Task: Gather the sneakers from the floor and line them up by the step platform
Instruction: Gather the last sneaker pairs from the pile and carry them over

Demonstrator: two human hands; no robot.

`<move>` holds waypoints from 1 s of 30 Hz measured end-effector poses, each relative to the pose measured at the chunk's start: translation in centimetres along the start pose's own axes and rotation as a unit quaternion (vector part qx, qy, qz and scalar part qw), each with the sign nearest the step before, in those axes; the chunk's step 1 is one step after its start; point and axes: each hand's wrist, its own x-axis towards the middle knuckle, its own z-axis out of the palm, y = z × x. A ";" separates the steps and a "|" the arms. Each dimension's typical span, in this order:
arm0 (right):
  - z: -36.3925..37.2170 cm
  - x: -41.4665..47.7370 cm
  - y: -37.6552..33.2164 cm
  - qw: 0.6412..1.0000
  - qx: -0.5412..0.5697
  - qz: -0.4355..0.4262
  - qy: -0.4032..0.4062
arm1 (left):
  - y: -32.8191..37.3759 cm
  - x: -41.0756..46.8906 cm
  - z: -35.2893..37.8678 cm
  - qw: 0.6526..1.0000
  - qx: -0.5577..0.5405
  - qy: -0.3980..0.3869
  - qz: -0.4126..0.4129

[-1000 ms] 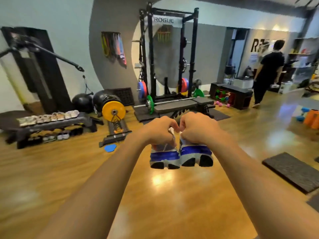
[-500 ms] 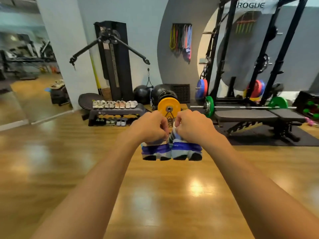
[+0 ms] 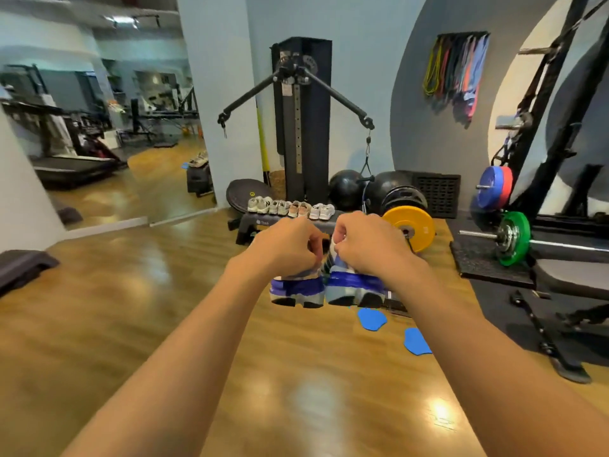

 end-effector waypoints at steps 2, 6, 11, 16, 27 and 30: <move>1.5 4.9 -0.1 1.000 0.010 -0.014 -0.001 | -3.0 3.2 -0.1 1.000 0.002 0.013 -0.023; 5.6 14.9 -0.5 0.999 0.024 -0.039 -0.016 | -10.2 10.0 -0.2 0.998 0.005 0.024 -0.051; 10.7 26.5 -1.0 0.997 0.066 -0.036 -0.023 | -18.6 19.7 -1.1 0.999 0.025 0.004 -0.042; 13.4 38.4 -1.2 0.997 0.075 -0.018 -0.003 | -25.8 30.3 -2.9 0.999 0.023 -0.004 -0.038; 21.7 67.5 -1.0 0.993 0.117 -0.035 -0.002 | -43.2 51.8 -3.9 0.992 0.049 0.057 -0.103; 24.7 74.8 -1.9 0.991 0.124 -0.054 -0.021 | -48.4 56.6 -4.2 0.988 0.050 0.074 -0.125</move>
